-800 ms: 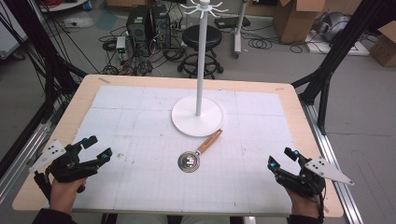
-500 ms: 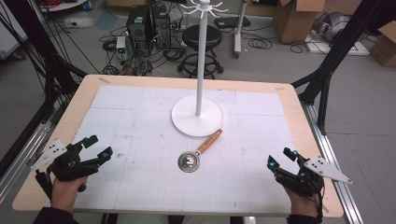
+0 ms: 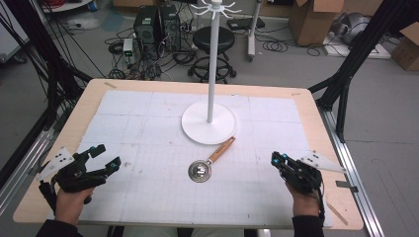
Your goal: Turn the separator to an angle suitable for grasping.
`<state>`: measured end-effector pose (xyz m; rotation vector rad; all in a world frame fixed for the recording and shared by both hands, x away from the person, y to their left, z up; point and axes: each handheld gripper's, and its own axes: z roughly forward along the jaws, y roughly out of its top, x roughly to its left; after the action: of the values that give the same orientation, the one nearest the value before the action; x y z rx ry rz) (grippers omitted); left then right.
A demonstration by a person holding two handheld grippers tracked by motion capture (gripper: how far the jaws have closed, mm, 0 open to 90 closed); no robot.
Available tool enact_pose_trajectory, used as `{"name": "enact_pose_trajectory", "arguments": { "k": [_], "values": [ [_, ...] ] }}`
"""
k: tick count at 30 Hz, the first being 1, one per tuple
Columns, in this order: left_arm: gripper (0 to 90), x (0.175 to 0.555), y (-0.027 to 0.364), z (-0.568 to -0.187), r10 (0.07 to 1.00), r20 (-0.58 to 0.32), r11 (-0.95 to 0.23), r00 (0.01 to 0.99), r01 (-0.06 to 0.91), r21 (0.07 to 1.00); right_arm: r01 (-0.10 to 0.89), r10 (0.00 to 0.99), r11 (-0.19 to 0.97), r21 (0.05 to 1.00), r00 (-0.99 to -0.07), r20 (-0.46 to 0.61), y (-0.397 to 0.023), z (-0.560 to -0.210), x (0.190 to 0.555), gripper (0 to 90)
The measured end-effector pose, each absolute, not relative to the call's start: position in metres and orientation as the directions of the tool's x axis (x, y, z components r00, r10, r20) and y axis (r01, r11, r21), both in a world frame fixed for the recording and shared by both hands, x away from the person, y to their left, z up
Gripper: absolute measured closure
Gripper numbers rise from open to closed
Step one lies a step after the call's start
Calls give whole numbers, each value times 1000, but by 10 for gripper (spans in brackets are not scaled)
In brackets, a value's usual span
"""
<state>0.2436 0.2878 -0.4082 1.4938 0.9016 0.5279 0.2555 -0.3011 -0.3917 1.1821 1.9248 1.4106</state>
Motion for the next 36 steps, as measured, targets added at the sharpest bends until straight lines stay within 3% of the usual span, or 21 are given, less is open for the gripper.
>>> {"name": "enact_pose_trajectory", "arguments": {
  "k": [14, 21, 36],
  "values": [
    [205, 243, 290, -410, 787, -183, 54, 589, 229, 972, 444, 836, 341, 829, -546, -52, -236, -416, 370, 894],
    [206, 244, 292, -411, 789, -189, 59, 585, 235, 970, 475, 814, 366, 800, -580, -28, -227, -434, 400, 895],
    [206, 244, 293, -411, 791, -192, 61, 580, 237, 969, 444, 637, 466, 765, -769, 59, -207, -440, 398, 897]
  ]
}}
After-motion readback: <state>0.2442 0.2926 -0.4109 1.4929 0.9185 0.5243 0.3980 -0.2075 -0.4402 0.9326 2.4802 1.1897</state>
